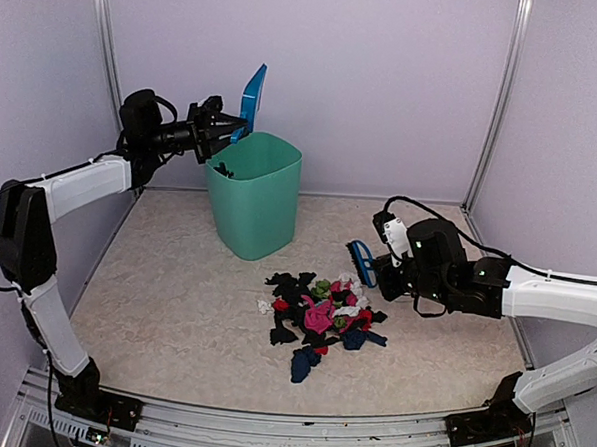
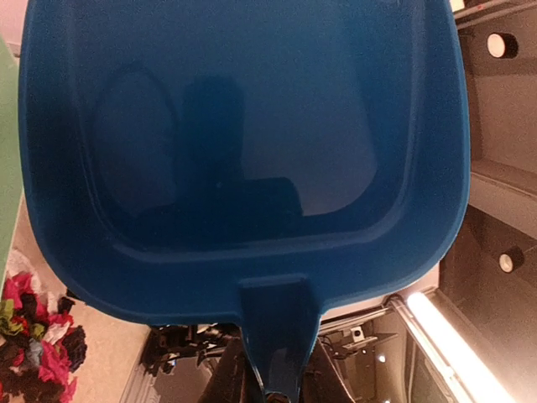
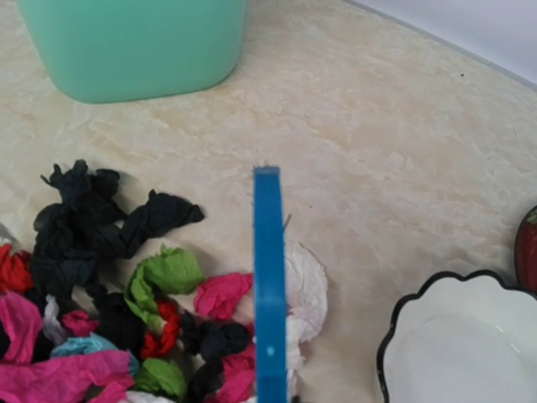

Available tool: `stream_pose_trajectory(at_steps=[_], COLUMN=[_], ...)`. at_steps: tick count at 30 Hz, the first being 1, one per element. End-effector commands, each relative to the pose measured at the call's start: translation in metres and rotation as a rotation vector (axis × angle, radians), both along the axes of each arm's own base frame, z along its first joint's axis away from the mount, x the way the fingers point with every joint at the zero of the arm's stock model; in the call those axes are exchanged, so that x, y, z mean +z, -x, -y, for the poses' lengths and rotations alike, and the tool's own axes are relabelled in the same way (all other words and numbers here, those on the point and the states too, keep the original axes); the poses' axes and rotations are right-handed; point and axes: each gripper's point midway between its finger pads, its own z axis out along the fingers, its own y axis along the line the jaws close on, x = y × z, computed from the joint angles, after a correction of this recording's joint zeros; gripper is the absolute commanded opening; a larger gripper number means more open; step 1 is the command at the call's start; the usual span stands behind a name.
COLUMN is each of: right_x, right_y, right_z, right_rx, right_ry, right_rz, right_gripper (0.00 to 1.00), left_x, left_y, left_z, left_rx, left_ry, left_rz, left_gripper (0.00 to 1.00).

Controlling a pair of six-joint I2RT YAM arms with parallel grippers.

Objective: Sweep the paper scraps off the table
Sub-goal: Dump the paper scraps in the dustpan into the trash bin.

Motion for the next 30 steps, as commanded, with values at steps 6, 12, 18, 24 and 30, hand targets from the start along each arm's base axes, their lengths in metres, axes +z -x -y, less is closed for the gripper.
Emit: stream_pose_trajectory(at_steps=[6, 12, 18, 24, 30], right_x=[0.005, 0.011, 0.019, 0.022, 0.023], right_y=[-0.003, -0.003, -0.006, -0.013, -0.021], right_z=[0.002, 0.002, 0.004, 0.006, 0.011], right_rx=[-0.025, -0.02, -0.032, -0.047, -0.068], right_ry=[-0.05, -0.052, -0.048, -0.046, -0.05], right_rz=[0.006, 0.015, 0.037, 0.051, 0.05], right_gripper=[0.0, 0.0, 0.0, 0.0, 0.0], left_x=[0.041, 0.037, 0.002, -0.041, -0.083], left_y=[0.013, 0.025, 0.037, 0.063, 0.091], left_z=[-0.005, -0.007, -0.021, -0.042, -0.053], left_rx=[-0.095, -0.046, 0.1, 0.257, 0.407], left_ry=[0.152, 0.031, -0.211, -0.46, -0.705], left_rz=[0.067, 0.111, 0.169, 0.19, 0.183], left_gripper=[0.0, 0.0, 0.0, 0.0, 0.0])
